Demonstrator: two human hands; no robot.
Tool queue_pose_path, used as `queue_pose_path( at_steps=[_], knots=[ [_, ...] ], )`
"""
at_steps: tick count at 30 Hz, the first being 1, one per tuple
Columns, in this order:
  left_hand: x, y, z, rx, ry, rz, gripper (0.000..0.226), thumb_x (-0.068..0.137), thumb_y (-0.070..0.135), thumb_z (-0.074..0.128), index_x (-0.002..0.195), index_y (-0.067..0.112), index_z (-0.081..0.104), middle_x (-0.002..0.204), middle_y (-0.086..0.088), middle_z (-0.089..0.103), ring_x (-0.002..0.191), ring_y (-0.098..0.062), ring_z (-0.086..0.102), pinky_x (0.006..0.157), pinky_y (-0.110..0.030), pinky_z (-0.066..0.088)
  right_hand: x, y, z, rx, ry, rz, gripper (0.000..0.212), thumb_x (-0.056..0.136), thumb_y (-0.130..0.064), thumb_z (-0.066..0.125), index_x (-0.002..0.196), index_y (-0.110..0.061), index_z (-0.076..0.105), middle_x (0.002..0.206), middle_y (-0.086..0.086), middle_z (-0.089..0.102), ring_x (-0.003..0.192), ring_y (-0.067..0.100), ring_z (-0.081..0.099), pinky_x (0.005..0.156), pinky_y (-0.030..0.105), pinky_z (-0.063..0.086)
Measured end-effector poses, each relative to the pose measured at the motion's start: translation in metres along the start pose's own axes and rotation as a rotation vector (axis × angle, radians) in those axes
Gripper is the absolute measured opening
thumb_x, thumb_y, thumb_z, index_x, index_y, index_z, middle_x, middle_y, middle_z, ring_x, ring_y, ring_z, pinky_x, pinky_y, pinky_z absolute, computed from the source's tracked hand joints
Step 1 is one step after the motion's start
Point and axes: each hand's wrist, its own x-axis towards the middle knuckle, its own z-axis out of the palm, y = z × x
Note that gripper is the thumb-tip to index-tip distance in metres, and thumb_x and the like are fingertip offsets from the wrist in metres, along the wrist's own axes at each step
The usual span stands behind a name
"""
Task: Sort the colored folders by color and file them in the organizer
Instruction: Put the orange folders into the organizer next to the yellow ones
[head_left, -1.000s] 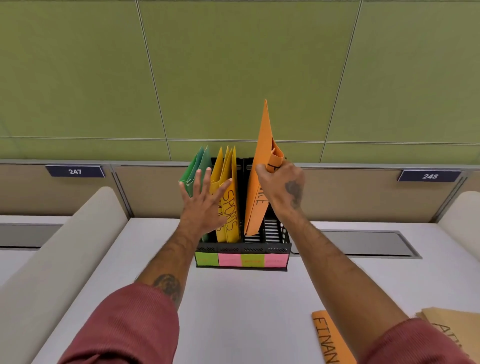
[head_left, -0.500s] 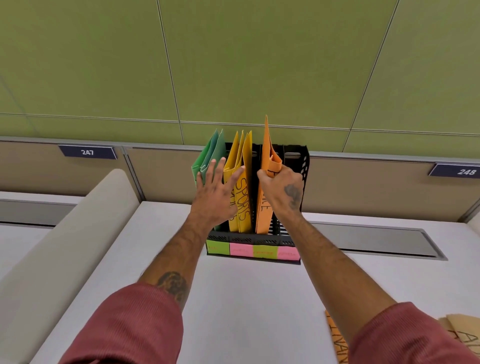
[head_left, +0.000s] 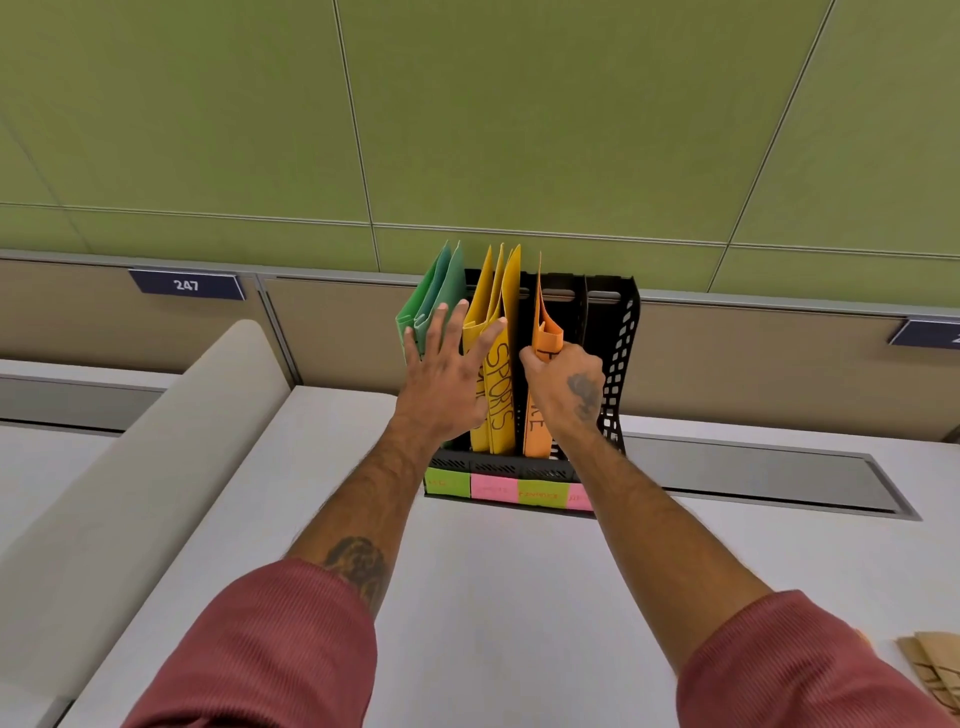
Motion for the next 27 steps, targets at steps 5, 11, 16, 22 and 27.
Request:
queue_pose_path(
  at_steps=[5,11,16,22,27],
  knots=[
    [-0.001,0.001,-0.001,-0.012,-0.002,-0.008,0.107,0.073,0.034,0.072,0.154,0.042,0.002,0.164,-0.009,-0.001,0.151,-0.034,-0.004,0.115,-0.067,0.011,-0.002,0.002,0.002,-0.05,-0.054,0.021,0.036,0.087,-0.061,0.063,0.085,-0.024,0.067,0.07,-0.01,0.062,0.064,0.007,0.062,0.056,0.024,0.051],
    [-0.004,0.007,-0.008,-0.021,-0.045,-0.036,0.107,0.076,0.035,0.07,0.154,0.044,-0.003,0.164,-0.01,-0.009,0.151,-0.034,-0.01,0.116,-0.066,0.006,-0.011,0.008,-0.008,-0.167,-0.181,0.006,0.068,0.079,-0.082,0.051,0.095,-0.017,0.065,0.08,-0.003,0.065,0.074,0.015,0.065,0.054,0.024,0.044],
    [-0.013,0.013,-0.015,-0.002,-0.069,-0.046,0.11,0.079,0.042,0.068,0.152,0.043,-0.015,0.163,-0.011,-0.018,0.15,-0.035,-0.016,0.116,-0.064,0.001,-0.031,0.016,-0.028,-0.372,-0.197,-0.057,0.082,0.08,-0.085,0.039,0.12,-0.016,0.058,0.095,0.002,0.065,0.081,0.019,0.06,0.059,0.029,0.043],
    [-0.038,0.018,-0.021,0.043,-0.039,-0.04,0.104,0.085,0.053,0.06,0.153,0.037,-0.017,0.163,-0.014,-0.016,0.15,-0.037,-0.015,0.116,-0.064,0.003,-0.057,0.036,-0.056,-0.462,-0.267,-0.135,0.08,0.09,-0.076,0.037,0.14,-0.014,0.045,0.13,0.011,0.059,0.115,0.027,0.059,0.079,0.036,0.049],
    [-0.066,0.028,-0.018,0.039,-0.032,-0.047,0.101,0.087,0.062,0.053,0.153,0.035,-0.018,0.163,-0.013,-0.018,0.15,-0.036,-0.016,0.116,-0.064,0.002,-0.074,0.057,-0.089,-0.555,-0.383,-0.165,0.09,0.09,-0.076,0.025,0.157,-0.017,0.021,0.166,0.013,0.013,0.152,0.03,0.017,0.116,0.049,0.032]
  ],
)
